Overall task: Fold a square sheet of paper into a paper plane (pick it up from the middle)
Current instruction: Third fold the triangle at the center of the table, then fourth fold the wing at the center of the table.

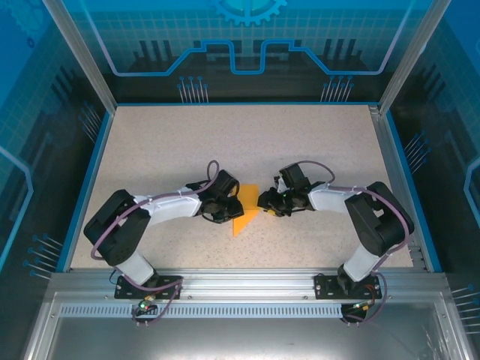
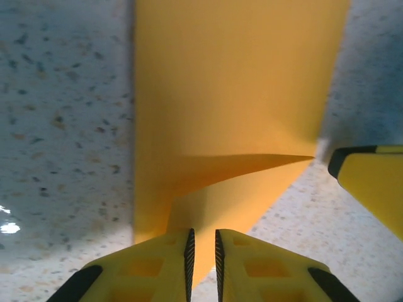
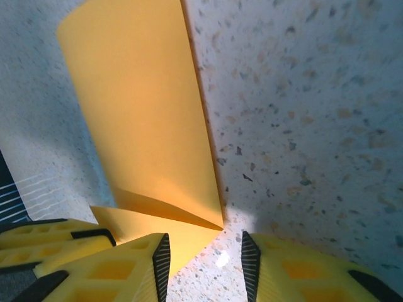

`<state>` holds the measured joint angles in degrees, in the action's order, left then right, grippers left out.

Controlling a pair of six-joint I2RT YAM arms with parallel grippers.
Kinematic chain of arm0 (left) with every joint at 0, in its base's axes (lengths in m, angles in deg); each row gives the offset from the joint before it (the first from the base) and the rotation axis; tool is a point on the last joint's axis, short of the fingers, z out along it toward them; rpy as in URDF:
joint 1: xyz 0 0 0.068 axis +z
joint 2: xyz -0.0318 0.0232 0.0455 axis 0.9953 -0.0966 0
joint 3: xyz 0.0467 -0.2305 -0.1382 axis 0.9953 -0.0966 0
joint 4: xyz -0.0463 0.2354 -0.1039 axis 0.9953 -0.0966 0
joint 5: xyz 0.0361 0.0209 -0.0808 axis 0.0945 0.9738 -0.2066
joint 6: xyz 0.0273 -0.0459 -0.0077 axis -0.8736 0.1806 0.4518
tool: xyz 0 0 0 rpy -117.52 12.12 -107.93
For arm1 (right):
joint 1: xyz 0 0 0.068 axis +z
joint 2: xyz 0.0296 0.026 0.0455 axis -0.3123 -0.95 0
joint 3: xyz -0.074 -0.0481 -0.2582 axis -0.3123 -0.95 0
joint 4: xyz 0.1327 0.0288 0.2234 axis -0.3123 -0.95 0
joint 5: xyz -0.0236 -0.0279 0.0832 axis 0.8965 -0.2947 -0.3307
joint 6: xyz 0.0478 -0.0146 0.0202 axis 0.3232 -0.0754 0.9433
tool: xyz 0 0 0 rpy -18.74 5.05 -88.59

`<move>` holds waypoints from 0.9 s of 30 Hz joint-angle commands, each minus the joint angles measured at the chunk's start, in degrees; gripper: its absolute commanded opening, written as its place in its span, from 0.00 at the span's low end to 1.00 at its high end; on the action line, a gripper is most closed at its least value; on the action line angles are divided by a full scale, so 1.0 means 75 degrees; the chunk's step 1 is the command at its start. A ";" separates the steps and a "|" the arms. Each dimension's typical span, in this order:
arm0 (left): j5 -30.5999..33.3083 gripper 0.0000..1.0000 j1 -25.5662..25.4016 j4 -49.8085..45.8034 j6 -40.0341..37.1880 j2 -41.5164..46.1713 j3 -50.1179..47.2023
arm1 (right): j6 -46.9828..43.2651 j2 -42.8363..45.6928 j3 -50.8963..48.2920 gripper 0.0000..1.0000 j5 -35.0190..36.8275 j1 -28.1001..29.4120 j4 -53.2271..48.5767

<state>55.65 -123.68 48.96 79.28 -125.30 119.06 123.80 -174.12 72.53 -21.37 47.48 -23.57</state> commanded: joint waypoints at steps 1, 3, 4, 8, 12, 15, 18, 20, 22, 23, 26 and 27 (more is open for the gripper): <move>0.0171 0.21 0.0104 -0.0298 -0.0190 -0.0292 0.0169 | 0.0003 -0.0245 0.0218 0.38 -0.0153 0.0147 -0.0058; 0.0163 0.20 0.0101 -0.0276 -0.0192 -0.0440 0.0163 | 0.0051 -0.0300 0.0193 0.38 -0.0218 0.0202 0.0111; 0.0171 0.20 0.0109 -0.0307 -0.0196 -0.0508 0.0180 | 0.0054 -0.0345 0.0243 0.38 -0.0242 0.0215 0.0101; 0.0158 0.19 0.0120 -0.0349 -0.0199 -0.0638 0.0145 | 0.0151 -0.0420 0.0243 0.37 -0.0427 0.0292 0.0441; 0.0169 0.19 0.0118 -0.0315 -0.0234 -0.0570 0.0054 | 0.0241 -0.0462 0.0298 0.36 -0.0465 0.0293 0.0641; 0.0161 0.19 0.0114 -0.0313 -0.0295 -0.0510 0.0026 | 0.0169 -0.0516 0.0447 0.36 -0.0524 0.0292 0.0625; 0.0153 0.19 0.0116 -0.0302 -0.0357 -0.0471 -0.0002 | 0.0146 -0.0561 0.0556 0.35 -0.0545 0.0285 0.0634; 0.0112 0.19 0.0118 -0.0306 -0.0383 -0.0487 0.0033 | 0.0131 -0.0573 0.0613 0.35 -0.0548 0.0289 0.0572; 0.0128 0.20 0.0117 -0.0295 -0.0361 -0.0475 0.0005 | 0.0084 -0.0549 0.0623 0.34 -0.0516 0.0281 0.0550; 0.0125 0.20 0.0120 -0.0289 -0.0363 -0.0475 -0.0001 | 0.0078 -0.0549 0.0632 0.34 -0.0503 0.0268 0.0516; 0.0137 0.20 0.0117 -0.0279 -0.0381 -0.0407 -0.0032 | -0.0052 -0.0550 0.0670 0.34 -0.0529 0.0225 0.0487; 0.0158 0.20 0.0113 -0.0272 -0.0390 -0.0345 -0.0059 | -0.0157 -0.0584 0.0701 0.34 -0.0615 0.0199 0.0525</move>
<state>55.84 -123.18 48.63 77.62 -128.38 119.43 124.67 -177.71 75.98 -24.30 49.18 -19.88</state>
